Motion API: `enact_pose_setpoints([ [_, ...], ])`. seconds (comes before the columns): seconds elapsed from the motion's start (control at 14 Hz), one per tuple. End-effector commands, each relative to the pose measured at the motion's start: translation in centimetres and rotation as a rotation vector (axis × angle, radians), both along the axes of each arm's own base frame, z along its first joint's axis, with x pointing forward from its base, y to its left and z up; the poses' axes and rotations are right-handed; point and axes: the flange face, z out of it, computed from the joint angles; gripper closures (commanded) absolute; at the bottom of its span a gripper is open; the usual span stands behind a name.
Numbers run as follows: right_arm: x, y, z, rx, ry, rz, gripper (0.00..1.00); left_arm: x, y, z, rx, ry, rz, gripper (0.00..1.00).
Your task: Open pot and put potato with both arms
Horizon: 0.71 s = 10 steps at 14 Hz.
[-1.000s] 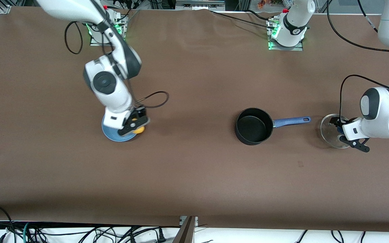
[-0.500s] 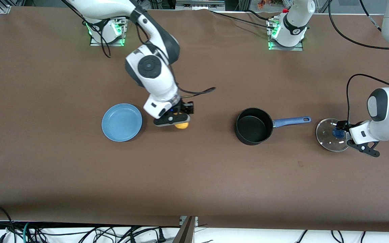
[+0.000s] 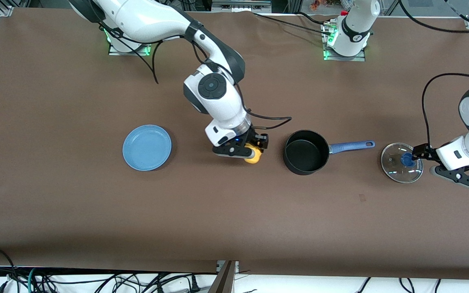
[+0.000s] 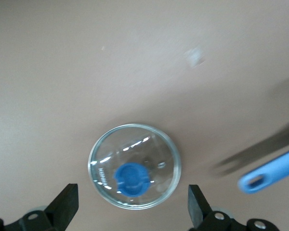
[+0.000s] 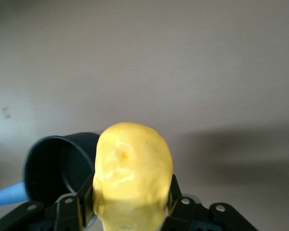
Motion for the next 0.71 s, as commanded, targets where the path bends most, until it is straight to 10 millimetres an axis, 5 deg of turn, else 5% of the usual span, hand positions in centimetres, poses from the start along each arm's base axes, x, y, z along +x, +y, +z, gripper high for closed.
enact_pose_setpoints([
  [0.0,-0.7,2.7,-0.2,0.077,-0.025,-0.026,0.8,-0.8,-4.9,3.2,-0.007,-0.004,0.08,0.0],
  [0.14,-2.0,4.5,-0.5,0.113,-0.053,-0.009,0.81,-1.3,-7.6,4.3,-0.008,0.006,0.143,0.0],
  [0.43,-3.6,6.8,-1.0,0.209,-0.109,-0.015,0.81,-0.4,-6.0,8.3,-0.02,-0.045,0.191,0.0],
  [0.64,-6.0,9.1,-3.2,0.252,-0.114,-0.007,0.81,-1.4,-4.1,18.6,-0.006,-0.047,0.235,0.0],
])
